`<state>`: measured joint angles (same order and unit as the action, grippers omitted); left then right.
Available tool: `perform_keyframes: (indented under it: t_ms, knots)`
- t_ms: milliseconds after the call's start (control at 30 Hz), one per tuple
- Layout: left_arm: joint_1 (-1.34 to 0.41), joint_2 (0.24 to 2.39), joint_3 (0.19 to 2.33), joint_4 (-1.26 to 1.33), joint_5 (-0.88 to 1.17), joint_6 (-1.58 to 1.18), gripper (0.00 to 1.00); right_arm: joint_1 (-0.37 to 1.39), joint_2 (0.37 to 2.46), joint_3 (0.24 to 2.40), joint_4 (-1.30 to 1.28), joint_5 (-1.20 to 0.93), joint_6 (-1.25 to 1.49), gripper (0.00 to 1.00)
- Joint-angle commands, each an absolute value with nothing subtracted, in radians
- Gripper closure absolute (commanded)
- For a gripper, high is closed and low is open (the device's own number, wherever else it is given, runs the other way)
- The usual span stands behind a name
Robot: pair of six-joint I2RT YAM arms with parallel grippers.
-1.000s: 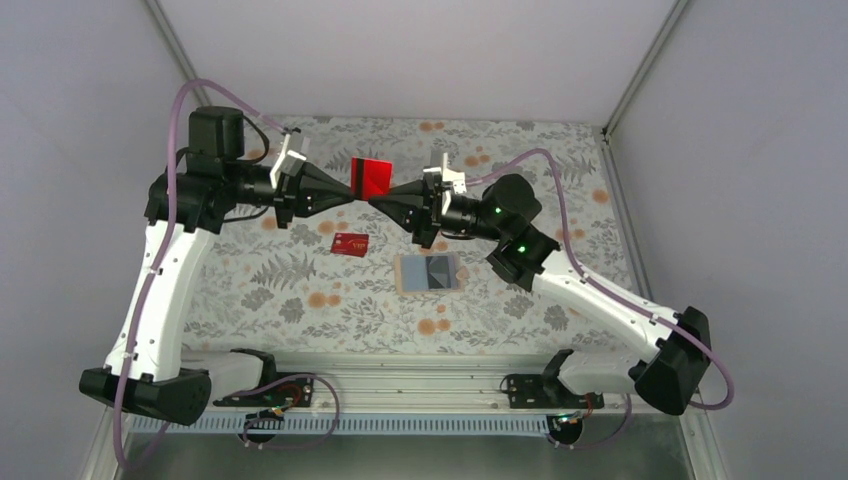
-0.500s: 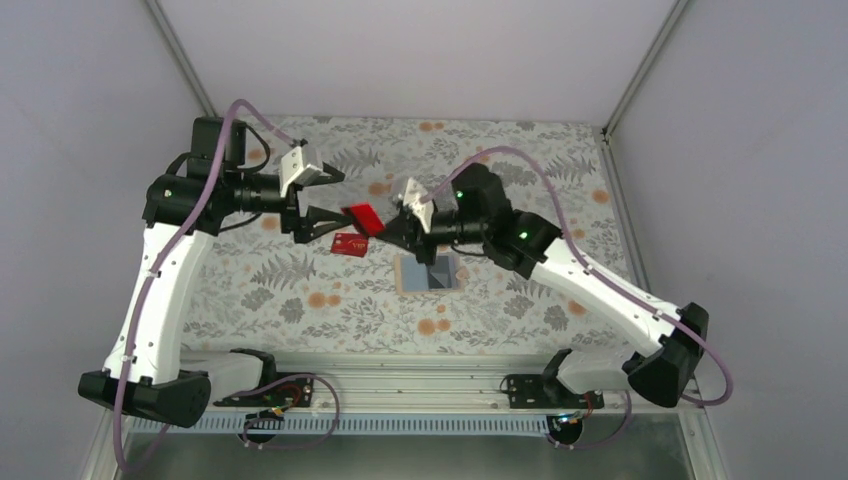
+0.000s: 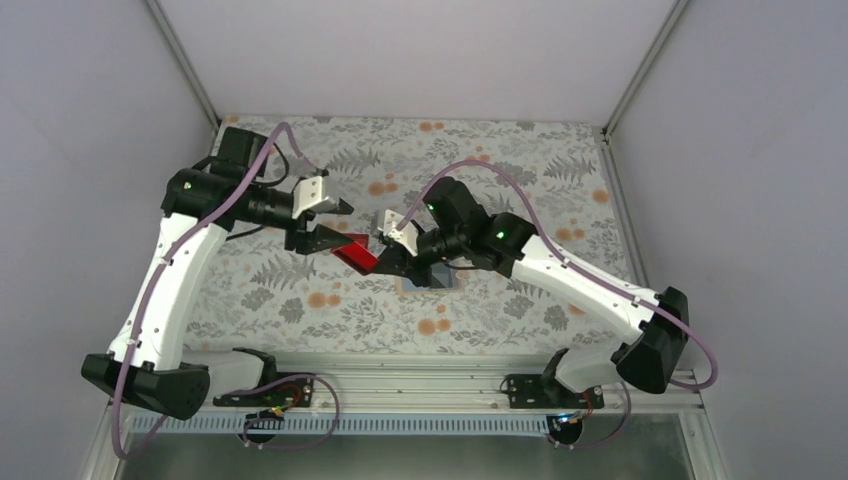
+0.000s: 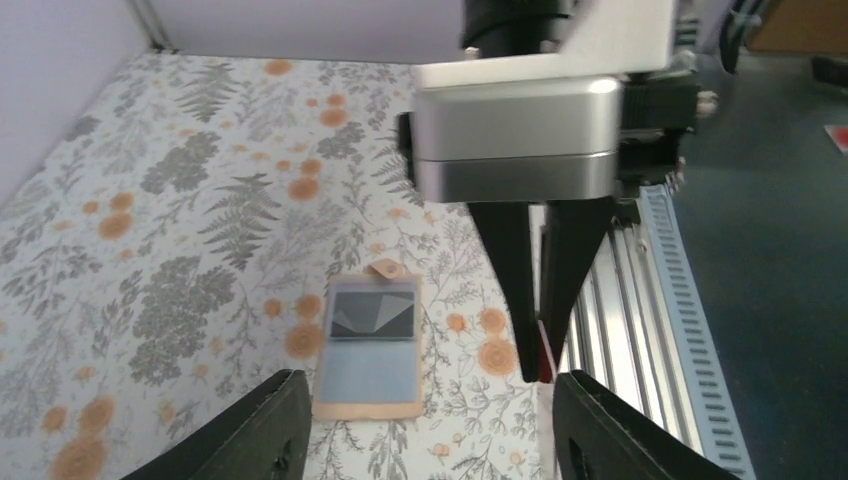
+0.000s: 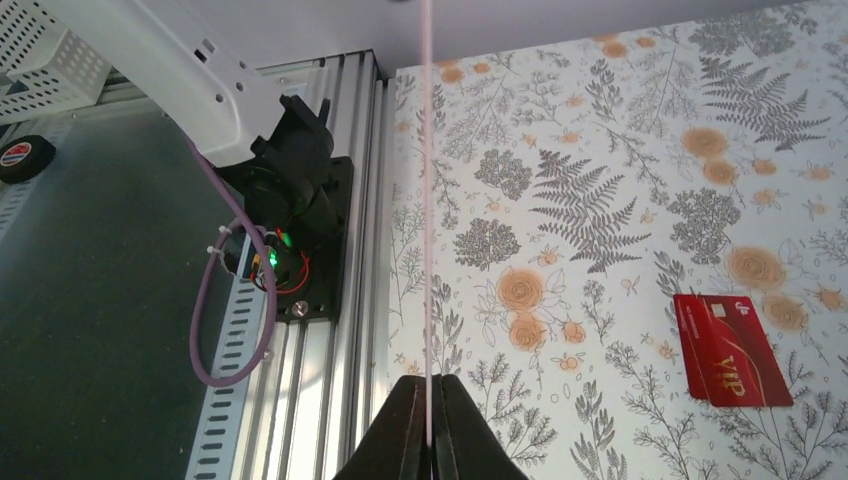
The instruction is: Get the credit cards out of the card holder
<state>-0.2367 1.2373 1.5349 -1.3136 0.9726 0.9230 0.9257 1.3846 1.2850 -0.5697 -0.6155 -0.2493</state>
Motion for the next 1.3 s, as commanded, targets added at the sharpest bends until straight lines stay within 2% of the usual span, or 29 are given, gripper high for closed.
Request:
perform_keyframes:
  t_ms: [0,200,367,400,433,500,533,600,633,667,700,733,800,833,867,1000,1100,1167,1200,1267]
  knots:
    - [-0.287,1.227,1.503,-1.356,0.974,1.005,0.42,0.943,1.393,1.328,-0.565,-0.590,-0.266,0.96]
    - [-0.324,1.219,1.492,-1.357,0.977,1.015,0.37,0.942,1.385,1.344,-0.577,-0.540,-0.264,0.96]
    - [-0.331,1.237,1.461,-1.344,0.931,1.005,0.43,0.942,1.368,1.346,-0.566,-0.538,-0.260,0.96]
    - [-0.335,1.240,1.453,-1.344,0.920,1.005,0.48,0.943,1.363,1.347,-0.566,-0.537,-0.259,0.96]
    - [-0.338,1.240,1.444,-1.331,0.910,0.996,0.59,0.943,1.359,1.346,-0.565,-0.538,-0.260,0.96]
    - [-0.338,1.230,1.443,-1.292,0.898,0.961,0.88,0.943,1.352,1.341,-0.561,-0.550,-0.266,0.96]
    - [-0.339,1.221,1.444,-1.272,0.900,0.947,0.96,0.942,1.347,1.337,-0.557,-0.549,-0.267,0.96]
    - [-0.338,1.198,1.442,-1.214,0.933,0.909,0.97,0.941,1.335,1.326,-0.539,-0.532,-0.261,0.96]
    - [-0.339,1.188,1.439,-1.180,0.954,0.870,0.98,0.941,1.325,1.312,-0.521,-0.512,-0.248,0.91]
    - [-0.338,1.184,1.442,-1.140,0.972,0.825,0.98,0.938,1.307,1.293,-0.486,-0.492,-0.231,0.77]
    - [-0.335,1.183,1.448,-1.105,0.981,0.761,0.98,0.930,1.282,1.262,-0.437,-0.482,-0.213,0.56]
    - [-0.331,1.187,1.458,-1.071,0.988,0.705,0.98,0.919,1.247,1.214,-0.371,-0.483,-0.183,0.45]
    - [-0.314,1.193,1.477,-1.019,1.057,0.627,0.98,0.884,1.176,1.095,-0.151,-0.525,-0.086,0.32]
    - [-0.305,1.200,1.488,-1.014,1.123,0.614,0.98,0.871,1.155,1.044,-0.037,-0.560,-0.029,0.32]
    - [-0.300,1.211,1.500,-1.020,1.210,0.617,0.98,0.869,1.147,1.014,0.082,-0.579,0.025,0.33]
    - [-0.283,1.256,1.538,-1.150,1.474,0.751,0.98,0.873,1.145,0.945,0.374,-0.658,0.199,0.51]
    - [-0.280,1.264,1.555,-1.195,1.507,0.795,0.98,0.893,1.142,0.915,0.459,-0.641,0.235,0.67]
    - [-0.280,1.260,1.551,-1.221,1.512,0.839,0.98,0.897,1.138,0.908,0.461,-0.625,0.229,0.89]
    - [-0.280,1.256,1.546,-1.219,1.506,0.845,0.97,0.897,1.132,0.906,0.461,-0.624,0.224,0.95]
    - [-0.280,1.247,1.533,-1.211,1.494,0.842,0.98,0.897,1.121,0.901,0.453,-0.631,0.205,0.96]
